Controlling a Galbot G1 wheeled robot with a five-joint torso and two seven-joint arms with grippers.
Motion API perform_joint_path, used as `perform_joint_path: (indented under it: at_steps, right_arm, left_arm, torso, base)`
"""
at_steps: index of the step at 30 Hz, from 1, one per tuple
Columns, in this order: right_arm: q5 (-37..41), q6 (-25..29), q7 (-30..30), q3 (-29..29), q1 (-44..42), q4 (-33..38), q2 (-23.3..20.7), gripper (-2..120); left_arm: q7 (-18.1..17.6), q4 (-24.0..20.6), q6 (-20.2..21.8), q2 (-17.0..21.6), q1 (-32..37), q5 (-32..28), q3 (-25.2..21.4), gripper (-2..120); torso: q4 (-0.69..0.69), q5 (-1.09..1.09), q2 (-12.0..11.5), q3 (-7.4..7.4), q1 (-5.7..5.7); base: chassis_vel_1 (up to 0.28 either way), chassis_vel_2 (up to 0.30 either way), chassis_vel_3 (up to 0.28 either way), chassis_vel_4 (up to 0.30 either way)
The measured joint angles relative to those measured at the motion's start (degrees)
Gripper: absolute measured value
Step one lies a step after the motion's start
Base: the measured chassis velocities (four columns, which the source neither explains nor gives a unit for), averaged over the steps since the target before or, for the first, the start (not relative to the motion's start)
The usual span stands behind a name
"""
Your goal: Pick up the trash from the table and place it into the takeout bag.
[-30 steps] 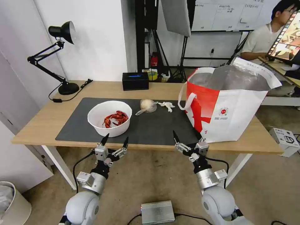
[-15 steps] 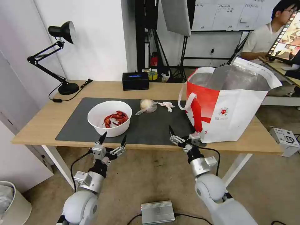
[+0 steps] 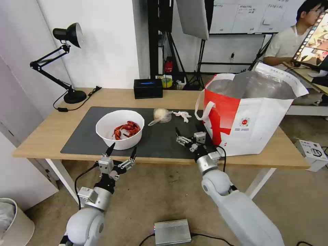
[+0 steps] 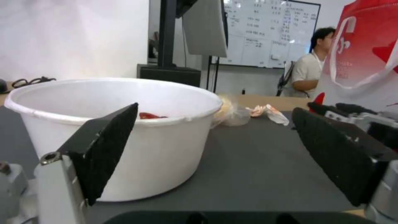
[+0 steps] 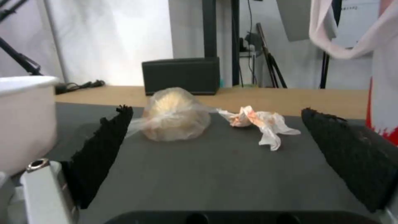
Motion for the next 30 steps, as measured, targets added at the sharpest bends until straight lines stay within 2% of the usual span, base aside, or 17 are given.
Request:
perform_joint_path:
  at_steps: [9,30]
  right_arm:
    - [1.4,-0.3,1.6,-3.6,6.6,-6.3,0.9,100]
    - [3.5,0.1,4.5,-6.2,18.2,-19.3,3.5,100]
  left_arm:
    - [0.1,0.4,-0.1,-0.3,-0.4,-0.2,0.5,100]
    - [0.3,2.2,-0.9,-1.1,-1.0,-0.2,0.9,100]
  torso:
    - [-0.01,0.0,0.0,0.0,0.0]
    - [0.0,0.01,0.0,0.0,0.0]
  base:
    - [0.0,0.0,0.0,0.0]
    - [0.0,0.0,0.0,0.0]
